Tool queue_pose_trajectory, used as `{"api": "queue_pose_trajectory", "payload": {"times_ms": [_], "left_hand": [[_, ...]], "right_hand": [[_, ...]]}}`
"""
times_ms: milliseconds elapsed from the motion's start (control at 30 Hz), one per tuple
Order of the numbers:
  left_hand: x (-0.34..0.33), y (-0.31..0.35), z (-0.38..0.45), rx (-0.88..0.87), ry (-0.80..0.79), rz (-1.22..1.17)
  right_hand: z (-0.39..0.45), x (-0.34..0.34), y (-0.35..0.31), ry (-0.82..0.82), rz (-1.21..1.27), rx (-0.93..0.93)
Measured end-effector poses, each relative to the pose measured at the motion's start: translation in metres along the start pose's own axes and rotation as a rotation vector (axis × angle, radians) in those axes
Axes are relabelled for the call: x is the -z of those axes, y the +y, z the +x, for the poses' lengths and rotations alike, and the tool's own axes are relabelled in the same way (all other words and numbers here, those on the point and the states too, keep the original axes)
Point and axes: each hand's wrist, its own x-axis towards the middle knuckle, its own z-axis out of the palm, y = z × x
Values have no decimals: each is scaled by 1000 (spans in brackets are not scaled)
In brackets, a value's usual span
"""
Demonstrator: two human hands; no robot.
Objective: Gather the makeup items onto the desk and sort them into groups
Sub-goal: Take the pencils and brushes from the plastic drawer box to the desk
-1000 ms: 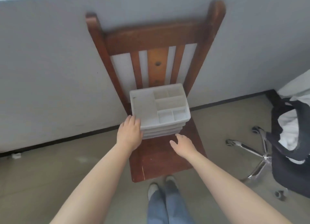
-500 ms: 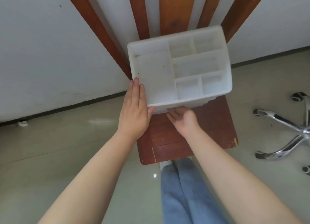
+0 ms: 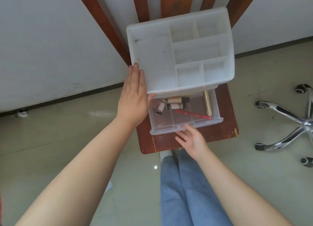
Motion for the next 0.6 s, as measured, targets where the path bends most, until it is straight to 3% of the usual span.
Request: {"api": "queue_pose_trajectory", "payload": {"times_ms": [167,267,333,400,500,600], "left_hand": [[0,8,-7,47,31,-99],[-13,19,-29,184,55,-264],[-30,25,-51,314,-2,-374],[-48,29,-75,497,-121,-487],[-67,34,-99,644,-308,-635],[-74,37,-100,674,-269,-707]], "right_hand": [[-8,0,-5,9,-128,-9],[-14,-1,-10,0,-259,-31],[-21,-3,-16,-21,-539,-105],[-32,-5,-24,-46,-1022,-79],[-34,-8,-39,-64,-1578,417],[-17,-28,-56,-96,-1962,847]]}}
